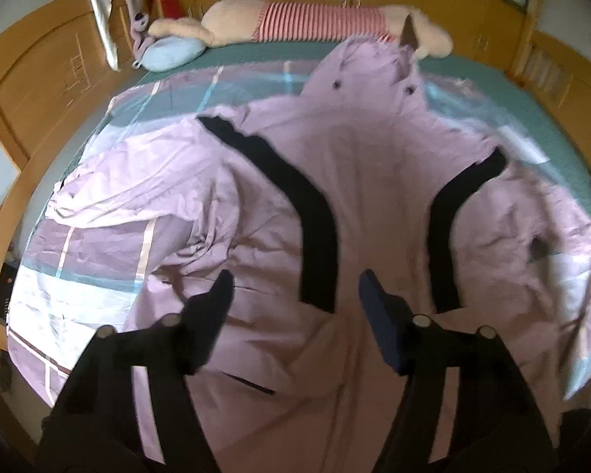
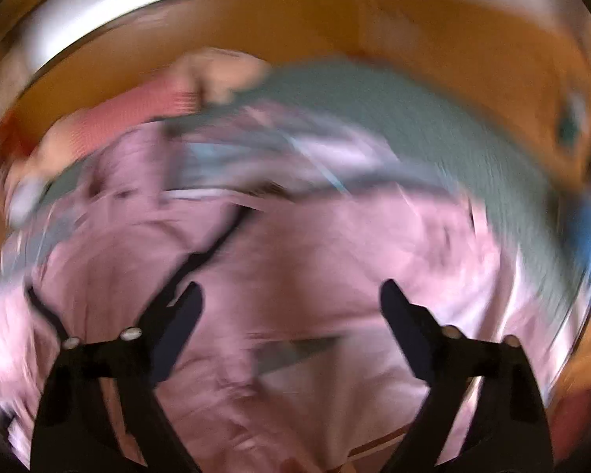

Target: Fold large clothes

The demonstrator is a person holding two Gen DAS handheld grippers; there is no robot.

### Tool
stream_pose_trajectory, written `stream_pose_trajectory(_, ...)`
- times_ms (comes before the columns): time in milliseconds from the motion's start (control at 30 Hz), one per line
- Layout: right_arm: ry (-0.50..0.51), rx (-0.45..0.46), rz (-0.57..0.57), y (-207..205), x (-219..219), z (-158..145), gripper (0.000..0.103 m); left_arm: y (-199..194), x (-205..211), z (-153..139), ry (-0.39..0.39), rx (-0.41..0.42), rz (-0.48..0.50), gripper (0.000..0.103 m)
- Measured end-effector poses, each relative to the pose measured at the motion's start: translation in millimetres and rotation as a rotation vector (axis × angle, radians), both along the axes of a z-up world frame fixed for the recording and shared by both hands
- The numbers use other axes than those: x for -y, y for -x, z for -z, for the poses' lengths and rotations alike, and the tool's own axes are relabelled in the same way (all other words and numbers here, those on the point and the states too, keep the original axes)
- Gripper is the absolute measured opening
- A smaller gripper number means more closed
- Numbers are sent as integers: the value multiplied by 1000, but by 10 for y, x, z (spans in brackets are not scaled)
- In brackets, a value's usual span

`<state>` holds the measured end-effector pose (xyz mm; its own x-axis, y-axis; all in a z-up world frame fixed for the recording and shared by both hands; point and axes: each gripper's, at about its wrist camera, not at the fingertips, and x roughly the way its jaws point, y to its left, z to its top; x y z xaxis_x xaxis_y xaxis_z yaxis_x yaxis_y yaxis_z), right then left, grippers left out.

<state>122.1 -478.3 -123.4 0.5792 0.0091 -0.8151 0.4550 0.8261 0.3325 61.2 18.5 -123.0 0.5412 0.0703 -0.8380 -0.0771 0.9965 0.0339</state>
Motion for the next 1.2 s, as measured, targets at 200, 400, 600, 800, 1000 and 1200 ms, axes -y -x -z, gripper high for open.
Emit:
stream_pose_trajectory(200, -517, 44, 343, 400, 1337, 789, 86, -213, 138, 305, 36, -62, 19, 69)
stream_pose_trajectory(400, -533, 29, 406, 373, 1581, 1049, 86, -309, 278, 498, 146, -121, 50, 95)
stream_pose_trajectory(600, -495, -33, 362, -4, 1490, 1402, 54, -317, 203, 572, 176, -131, -21, 98)
stream_pose_trajectory(800, -119, 128, 389, -12, 1078, 742, 7, -325, 199, 567, 207, -164, 27, 98)
stream_pose_trajectory(1000, 193, 494, -96, 27, -433, -387, 6, -289, 14, 425, 198, -133, -18, 99)
stream_pose_trajectory(1200, 292, 492, -666, 111, -2138, -327, 6, -307, -339, 427, 177, -134, -154, 99)
